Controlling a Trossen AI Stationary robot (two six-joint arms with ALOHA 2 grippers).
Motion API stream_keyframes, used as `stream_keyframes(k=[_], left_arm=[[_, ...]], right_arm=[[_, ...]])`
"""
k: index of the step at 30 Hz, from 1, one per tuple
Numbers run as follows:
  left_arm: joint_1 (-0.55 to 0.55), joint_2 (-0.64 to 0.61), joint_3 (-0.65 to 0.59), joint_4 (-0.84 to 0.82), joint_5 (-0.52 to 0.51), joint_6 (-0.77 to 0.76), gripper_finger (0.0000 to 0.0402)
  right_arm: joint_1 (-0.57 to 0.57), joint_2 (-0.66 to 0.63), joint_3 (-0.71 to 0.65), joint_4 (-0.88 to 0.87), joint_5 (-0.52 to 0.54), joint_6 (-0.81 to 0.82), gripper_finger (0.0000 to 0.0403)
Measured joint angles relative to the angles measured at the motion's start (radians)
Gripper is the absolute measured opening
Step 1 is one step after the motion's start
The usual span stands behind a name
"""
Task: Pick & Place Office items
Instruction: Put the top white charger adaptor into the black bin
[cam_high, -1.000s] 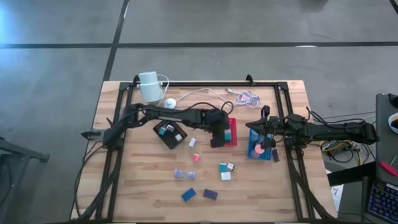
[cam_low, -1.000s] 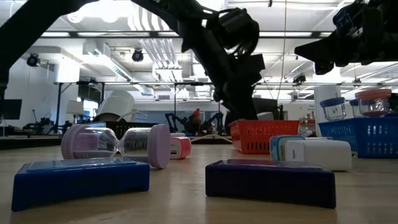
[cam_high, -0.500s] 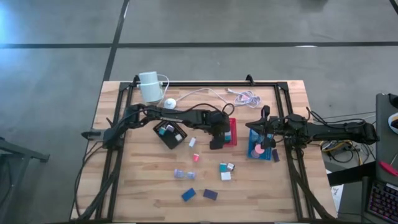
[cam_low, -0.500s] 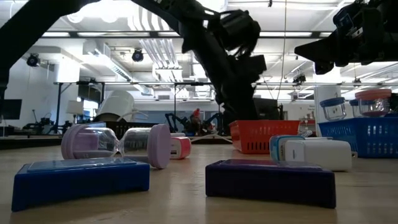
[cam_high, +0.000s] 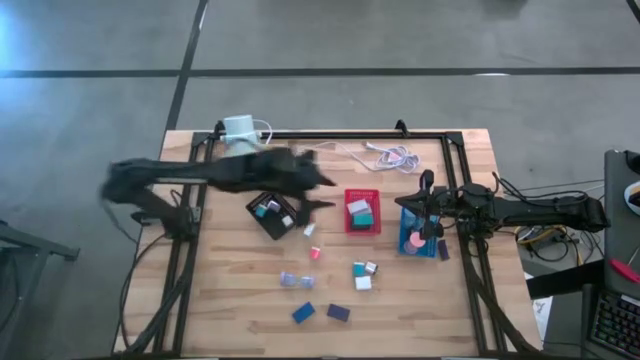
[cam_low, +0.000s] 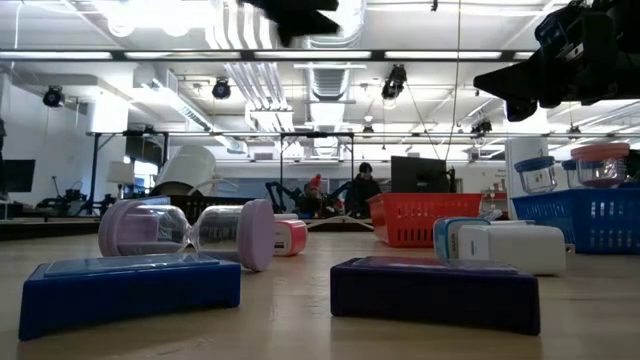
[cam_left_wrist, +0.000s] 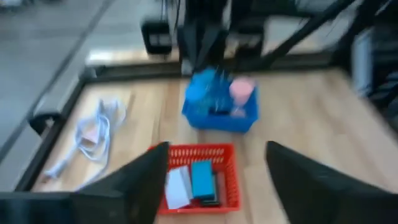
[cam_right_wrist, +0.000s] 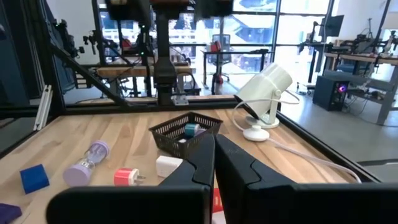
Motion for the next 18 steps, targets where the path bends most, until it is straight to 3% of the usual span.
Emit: stream_keyframes(k=[6,7,13,18], left_arm=[[0.024,-0.414,-0.407,0.156,0.021,-0.108,0.0041],[0.024,-0.469,-0.463,0.175,0.019,-0.119,0.0022],[0.025,-0.730,-0.743,0.354,-0.007,-0.154,0.0005],[0.026,-0.869,-0.890,0.404,-0.018,-0.172,0.0006]], right_arm=[[0.000,0.000,0.000,0.003,0.000,0.008,0.0008],[0.000,0.000,0.000,0.003,0.000,0.008,0.0008],[0.000,0.000,0.000,0.003,0.000,0.008,0.0008],[0.000,0.000,0.000,0.005,0.000,0.003,0.0008]])
